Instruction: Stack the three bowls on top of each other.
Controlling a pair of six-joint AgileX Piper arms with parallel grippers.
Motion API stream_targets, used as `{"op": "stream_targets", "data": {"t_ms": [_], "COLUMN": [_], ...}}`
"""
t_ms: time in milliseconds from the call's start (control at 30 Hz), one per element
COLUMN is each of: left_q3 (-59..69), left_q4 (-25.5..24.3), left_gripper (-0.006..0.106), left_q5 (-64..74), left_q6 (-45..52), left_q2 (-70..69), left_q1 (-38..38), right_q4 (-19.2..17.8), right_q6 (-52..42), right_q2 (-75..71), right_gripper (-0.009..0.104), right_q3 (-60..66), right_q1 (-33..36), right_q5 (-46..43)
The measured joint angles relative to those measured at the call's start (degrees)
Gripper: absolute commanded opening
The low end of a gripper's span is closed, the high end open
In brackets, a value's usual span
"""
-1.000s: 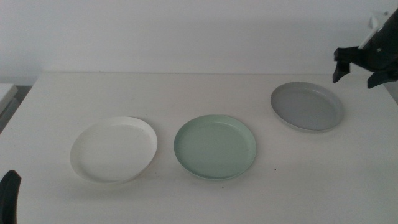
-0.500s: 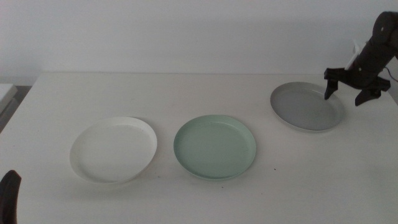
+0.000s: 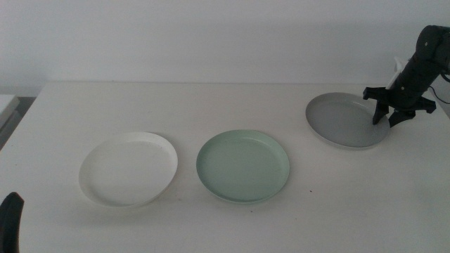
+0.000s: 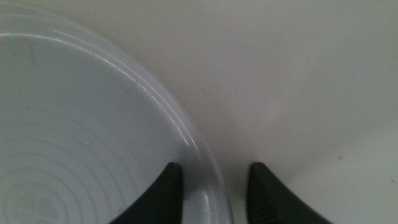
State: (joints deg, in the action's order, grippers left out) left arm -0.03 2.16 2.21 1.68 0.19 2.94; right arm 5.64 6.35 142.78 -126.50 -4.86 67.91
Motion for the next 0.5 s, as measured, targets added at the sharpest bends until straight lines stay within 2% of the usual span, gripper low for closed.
{"op": "stream_targets", "data": {"t_ms": [67, 133, 167, 500], "left_q3": [0.0, 0.0, 0.0, 0.0], "left_q4": [0.0, 0.0, 0.0, 0.0], "left_gripper": [0.094, 0.094, 0.094, 0.094], "left_q5": [0.0, 0.0, 0.0, 0.0], "left_q6": [0.0, 0.0, 0.0, -0.11], "left_q2": [0.0, 0.0, 0.0, 0.0], "left_q1": [0.0, 0.0, 0.0, 0.0], "right_q4": [0.26, 0.65, 0.64, 3.52], "right_q6": [-0.58, -1.01, -1.31, -4.66], "right_q2": [0.22, 0.22, 0.22, -4.59], "right_gripper": [0.018, 0.0, -0.002, -0.002], "right_q3": [-0.03, -0.03, -0.13, 1.17], "right_q1": [-0.07, -0.14, -0.14, -0.2], "right_q5": [0.0, 0.0, 0.0, 0.1]}}
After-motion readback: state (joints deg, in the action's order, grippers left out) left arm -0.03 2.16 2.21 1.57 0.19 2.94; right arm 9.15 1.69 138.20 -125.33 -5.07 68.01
